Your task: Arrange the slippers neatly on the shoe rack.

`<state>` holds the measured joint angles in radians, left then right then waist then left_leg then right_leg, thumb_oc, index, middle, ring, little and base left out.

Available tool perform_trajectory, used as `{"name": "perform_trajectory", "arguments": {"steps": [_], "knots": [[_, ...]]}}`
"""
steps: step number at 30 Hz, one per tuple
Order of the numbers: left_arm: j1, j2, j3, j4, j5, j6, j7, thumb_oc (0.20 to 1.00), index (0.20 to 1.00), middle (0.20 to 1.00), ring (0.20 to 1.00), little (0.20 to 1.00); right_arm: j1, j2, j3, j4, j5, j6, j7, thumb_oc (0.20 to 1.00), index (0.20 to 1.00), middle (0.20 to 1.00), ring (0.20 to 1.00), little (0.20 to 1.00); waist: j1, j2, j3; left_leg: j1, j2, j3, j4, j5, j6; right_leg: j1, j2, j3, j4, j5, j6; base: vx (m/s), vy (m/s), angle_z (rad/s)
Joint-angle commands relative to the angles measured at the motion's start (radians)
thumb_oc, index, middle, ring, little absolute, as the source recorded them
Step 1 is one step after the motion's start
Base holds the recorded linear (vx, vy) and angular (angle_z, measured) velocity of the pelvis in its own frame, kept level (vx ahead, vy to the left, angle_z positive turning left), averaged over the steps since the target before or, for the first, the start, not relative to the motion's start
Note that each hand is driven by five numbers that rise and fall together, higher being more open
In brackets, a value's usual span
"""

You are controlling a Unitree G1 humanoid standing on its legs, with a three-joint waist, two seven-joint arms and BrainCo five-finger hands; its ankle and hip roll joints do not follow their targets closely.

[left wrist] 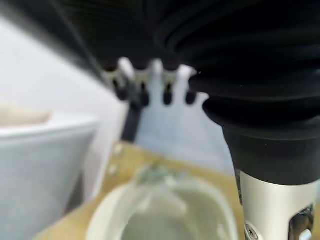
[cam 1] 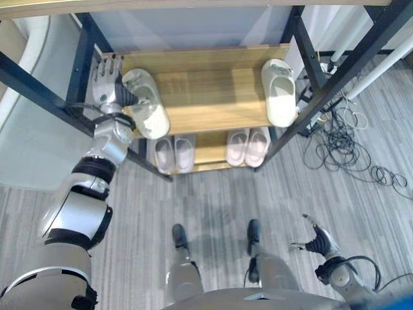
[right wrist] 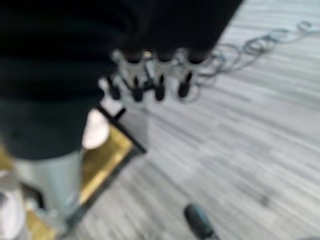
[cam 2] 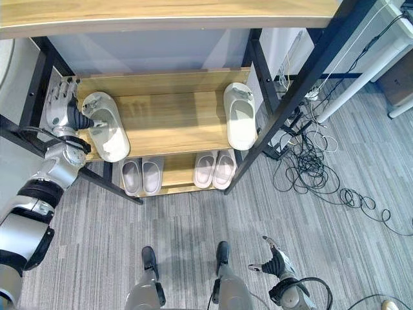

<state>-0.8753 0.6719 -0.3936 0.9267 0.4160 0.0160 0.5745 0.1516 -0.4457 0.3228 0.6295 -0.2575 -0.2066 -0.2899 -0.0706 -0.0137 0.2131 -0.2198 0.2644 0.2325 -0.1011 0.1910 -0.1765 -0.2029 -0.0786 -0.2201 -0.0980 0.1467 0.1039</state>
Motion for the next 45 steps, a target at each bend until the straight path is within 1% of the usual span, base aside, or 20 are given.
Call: {"name": "perform_trajectory", "arguments": {"steps": [1,5,7,8,14,18,19,20,21,27,28,29,31,37,38,39,41,42,44,45], "knots": [[-0.126,0.019,0.0,0.129,0.003,0.0,0.041,1.0,1.0,1.0,1.0,1.0,-0.051,-0.051,-0.012,0.004,0.048,-0.021,-0.024,1.0,1.0,1.0,1.0,1.0,0.0,0.005,0.04,-0.043,-0.023,-0.034,0.014,-0.016,-0.032,-0.051,-0.082,-0.026,0.04,-0.087,0.089,0.0,0.0,0.0],[-0.177,0.023,-0.02,0.232,-0.024,-0.001,0.043,1.0,1.0,1.0,1.0,1.0,-0.037,-0.062,-0.017,0.013,0.076,-0.036,-0.023,1.0,1.0,1.0,1.0,1.0,-0.012,-0.003,0.035,-0.052,-0.016,-0.023,0.014,-0.018,-0.032,-0.064,-0.08,-0.018,0.032,-0.077,0.095,0.0,0.008,-0.03],[-0.176,0.038,-0.02,0.238,-0.039,-0.002,0.066,1.0,1.0,1.0,1.0,1.0,-0.045,-0.017,-0.076,0.058,0.221,-0.053,-0.027,1.0,1.0,1.0,1.0,1.0,-0.018,-0.004,0.019,-0.05,-0.015,-0.016,0.014,-0.022,-0.032,-0.068,-0.078,-0.015,0.029,-0.074,0.096,0.05,-0.001,-0.04],[-0.172,0.037,-0.013,0.24,-0.047,-0.003,0.068,1.0,1.0,1.0,1.0,1.0,-0.044,-0.005,-0.09,0.071,0.257,-0.056,-0.025,1.0,1.0,1.0,1.0,1.0,-0.021,-0.003,0.014,-0.049,-0.015,-0.014,0.014,-0.022,-0.032,-0.068,-0.078,-0.014,0.028,-0.074,0.096,0.05,0.01,-0.06],[-0.18,0.035,-0.027,0.253,-0.069,-0.01,0.065,1.0,1.0,1.0,1.0,1.0,-0.056,0.023,-0.095,0.073,0.363,-0.077,0.007,1.0,1.0,1.0,1.0,1.0,-0.025,0.003,-0.003,-0.048,-0.013,-0.011,0.014,-0.026,-0.033,-0.069,-0.078,-0.016,0.026,-0.073,0.096,0.02,0.004,-0.01],[-0.201,0.038,-0.042,0.276,-0.076,-0.006,0.06,1.0,1.0,1.0,1.0,1.0,-0.057,0.02,-0.081,0.053,0.382,-0.08,0.025,1.0,1.0,1.0,1.0,1.0,-0.03,0.002,-0.004,-0.048,-0.012,-0.009,0.014,-0.026,-0.034,-0.069,-0.077,-0.017,0.025,-0.072,0.097,0.0,0.0,0.0],[-0.219,0.049,-0.075,0.278,-0.029,0.013,0.073,1.0,1.0,1.0,1.0,1.0,-0.056,0.017,-0.076,0.048,0.385,-0.084,0.029,1.0,1.0,1.0,1.0,1.0,-0.033,0.0,-0.003,-0.045,-0.011,-0.006,0.014,-0.028,-0.034,-0.068,-0.076,-0.017,0.024,-0.07,0.098,0.0,0.0,0.0],[-0.228,0.035,-0.099,0.311,0.005,0.038,0.063,1.0,1.0,1.0,1.0,1.0,-0.068,0.019,-0.063,0.045,0.383,-0.088,0.029,1.0,1.0,1.0,1.0,1.0,-0.035,-0.006,-0.006,-0.047,-0.009,-0.004,0.014,-0.03,-0.034,-0.07,-0.073,-0.016,0.02,-0.069,0.101,0.0,0.0,0.0],[-0.233,0.031,-0.098,0.32,0.006,0.043,0.061,1.0,1.0,1.0,1.0,1.0,-0.071,0.021,-0.06,0.048,0.385,-0.086,0.029,1.0,1.0,1.0,1.0,1.0,-0.035,-0.009,-0.008,-0.047,-0.007,-0.002,0.014,-0.031,-0.034,-0.071,-0.072,-0.015,0.019,-0.068,0.102,0.0,0.0,0.0],[-0.262,0.034,-0.089,0.361,-0.02,0.054,0.051,1.0,1.0,1.0,1.0,1.0,-0.066,0.026,-0.05,0.037,0.396,-0.082,0.045,1.0,1.0,1.0,1.0,1.0,-0.043,-0.03,-0.019,-0.045,0.004,0.011,0.014,-0.031,-0.037,-0.078,-0.063,-0.006,0.014,-0.062,0.105,0.01,-0.013,-0.11],[-0.264,0.033,-0.071,0.37,-0.02,0.074,0.065,1.0,1.0,1.0,1.0,1.0,-0.084,0.036,-0.026,0.047,0.377,-0.087,0.031,1.0,1.0,1.0,1.0,1.0,-0.035,-0.035,-0.017,-0.046,0.004,0.011,0.014,-0.032,-0.036,-0.076,-0.06,-0.006,0.014,-0.063,0.105,0.01,-0.02,-0.1],[-0.264,0.033,-0.07,0.37,-0.02,0.074,0.065,1.0,1.0,1.0,1.0,1.0,-0.085,0.036,-0.026,0.048,0.376,-0.088,0.031,1.0,1.0,1.0,1.0,1.0,-0.037,-0.035,-0.018,-0.05,0.003,0.01,0.014,-0.03,-0.036,-0.079,-0.06,-0.006,0.013,-0.061,0.105,0.02,-0.009,-0.03],[-0.258,0.025,-0.013,0.436,-0.099,0.076,0.054,1.0,1.0,1.0,1.0,1.0,-0.061,0.046,-0.026,0.042,0.36,-0.079,0.025,1.0,1.0,1.0,1.0,1.0,-0.048,-0.043,-0.011,-0.051,0.006,0.015,0.014,-0.025,-0.036,-0.086,-0.057,-0.005,0.014,-0.058,0.106,0.0,0.0,0.0],[-0.278,0.042,0.001,0.473,-0.151,0.07,0.038,1.0,1.0,1.0,1.0,1.0,-0.045,0.051,-0.043,0.04,0.367,-0.07,0.017,1.0,1.0,1.0,1.0,1.0,-0.051,-0.039,0.002,-0.058,0.006,0.017,0.014,-0.025,-0.033,-0.095,-0.059,-0.008,0.016,-0.053,0.106,0.0,0.0,0.0],[-0.28,0.041,0.003,0.475,-0.159,0.069,0.037,0.9,0.9,0.9,0.9,0.9,-0.049,0.051,-0.042,0.042,0.367,-0.069,0.015,1.0,1.0,1.0,1.0,1.0,-0.05,-0.038,0.005,-0.06,0.005,0.016,0.014,-0.024,-0.032,-0.096,-0.059,-0.009,0.016,-0.053,0.106,0.0,0.0,0.0],[-0.28,0.04,0.003,0.475,-0.159,0.069,0.037,0.674,0.674,0.674,0.674,0.674,-0.049,0.051,-0.042,0.042,0.367,-0.069,0.015,1.0,1.0,1.0,1.0,1.0,-0.049,-0.038,0.008,-0.055,0.006,0.017,0.014,-0.027,-0.033,-0.092,-0.058,-0.009,0.017,-0.055,0.106,0.0,0.008,-0.04],[-0.283,0.036,0.009,0.479,-0.18,0.064,0.035,0.304,0.304,0.304,0.304,0.304,-0.061,0.054,-0.036,0.045,0.37,-0.067,0.013,1.0,1.0,1.0,1.0,1.0,-0.049,-0.036,0.015,-0.061,0.007,0.014,0.014,-0.023,-0.034,-0.096,-0.058,-0.011,0.018,-0.054,0.105,0.0,0.0,-0.04],[-0.288,0.026,0.018,0.483,-0.21,0.057,0.029,0.2,0.2,0.2,0.2,0.2,-0.071,0.057,-0.029,0.045,0.371,-0.063,0.011,1.0,1.0,1.0,1.0,1.0,-0.047,-0.034,0.022,-0.065,0.005,0.011,0.014,-0.022,-0.034,-0.098,-0.058,-0.012,0.018,-0.054,0.105,0.0,0.0,0.0],[-0.288,0.017,0.024,0.487,-0.227,0.05,0.026,0.2,0.2,0.2,0.2,0.2,-0.075,0.058,-0.026,0.046,0.371,-0.061,0.01,1.0,1.0,1.0,1.0,1.0,-0.046,-0.033,0.024,-0.066,0.005,0.01,0.014,-0.022,-0.033,-0.099,-0.059,-0.013,0.019,-0.053,0.105,0.0,0.0,0.0],[-0.296,-0.006,0.032,0.486,-0.254,0.043,0.027,0.2,0.2,0.2,0.2,0.2,-0.083,0.063,-0.024,0.048,0.375,-0.058,0.007,1.0,1.0,1.0,1.0,1.0,-0.044,-0.03,0.028,-0.067,0.004,0.009,0.014,-0.021,-0.032,-0.099,-0.06,-0.015,0.019,-0.054,0.103,0.0,0.0,0.0]]}}
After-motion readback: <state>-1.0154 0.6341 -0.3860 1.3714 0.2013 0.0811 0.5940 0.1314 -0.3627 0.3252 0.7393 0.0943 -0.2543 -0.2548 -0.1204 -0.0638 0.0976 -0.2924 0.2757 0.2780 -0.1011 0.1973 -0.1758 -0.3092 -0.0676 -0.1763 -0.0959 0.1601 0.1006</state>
